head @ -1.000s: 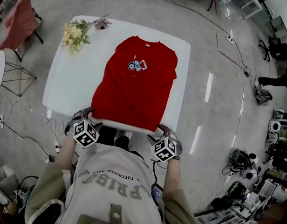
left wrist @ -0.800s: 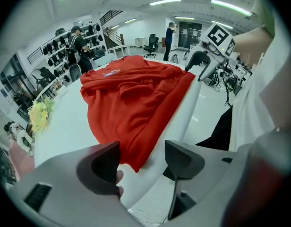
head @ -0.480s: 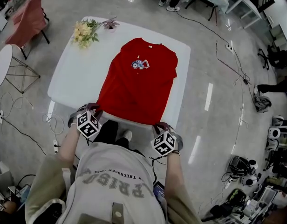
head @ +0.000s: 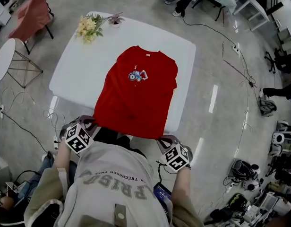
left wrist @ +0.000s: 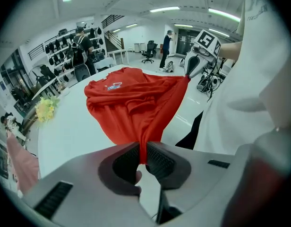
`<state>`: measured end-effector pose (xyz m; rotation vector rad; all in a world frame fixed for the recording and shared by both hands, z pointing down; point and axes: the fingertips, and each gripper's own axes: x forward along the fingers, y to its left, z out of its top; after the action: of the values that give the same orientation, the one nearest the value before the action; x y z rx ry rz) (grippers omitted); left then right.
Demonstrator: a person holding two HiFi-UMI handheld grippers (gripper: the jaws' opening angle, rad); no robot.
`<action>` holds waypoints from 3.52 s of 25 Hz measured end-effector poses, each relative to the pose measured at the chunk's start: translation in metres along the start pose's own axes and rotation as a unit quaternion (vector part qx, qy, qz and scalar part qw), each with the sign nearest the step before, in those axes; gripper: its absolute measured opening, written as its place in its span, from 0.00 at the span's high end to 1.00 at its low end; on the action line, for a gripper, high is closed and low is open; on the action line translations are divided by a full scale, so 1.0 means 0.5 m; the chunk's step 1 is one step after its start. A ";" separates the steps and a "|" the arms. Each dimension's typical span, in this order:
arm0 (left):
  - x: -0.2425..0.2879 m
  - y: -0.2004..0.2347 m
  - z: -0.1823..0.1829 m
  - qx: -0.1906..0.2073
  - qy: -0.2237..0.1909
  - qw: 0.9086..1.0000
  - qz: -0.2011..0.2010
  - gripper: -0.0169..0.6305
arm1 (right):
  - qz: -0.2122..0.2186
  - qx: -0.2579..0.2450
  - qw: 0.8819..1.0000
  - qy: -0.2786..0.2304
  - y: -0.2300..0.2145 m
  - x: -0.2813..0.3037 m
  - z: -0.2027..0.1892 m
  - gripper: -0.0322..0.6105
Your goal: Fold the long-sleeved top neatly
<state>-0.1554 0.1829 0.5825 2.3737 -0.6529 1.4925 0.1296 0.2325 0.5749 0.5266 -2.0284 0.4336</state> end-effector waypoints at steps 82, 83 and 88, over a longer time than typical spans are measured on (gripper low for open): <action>0.202 0.495 0.318 -0.014 -0.057 0.994 0.088 0.52 | -0.140 0.042 0.989 0.036 -0.570 0.116 0.199 0.77; 0.180 0.508 0.316 -0.037 -0.070 0.992 0.099 0.50 | -0.149 0.052 0.987 0.017 -0.572 0.094 0.204 0.76; 0.082 0.520 0.254 -0.075 -0.085 0.984 0.135 0.50 | -0.158 0.081 0.981 -0.073 -0.526 -0.012 0.214 0.75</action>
<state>-0.1717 -0.1079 0.5594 2.3868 -1.1264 1.2897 0.1943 -0.0419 0.5422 0.9908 -2.0104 0.3757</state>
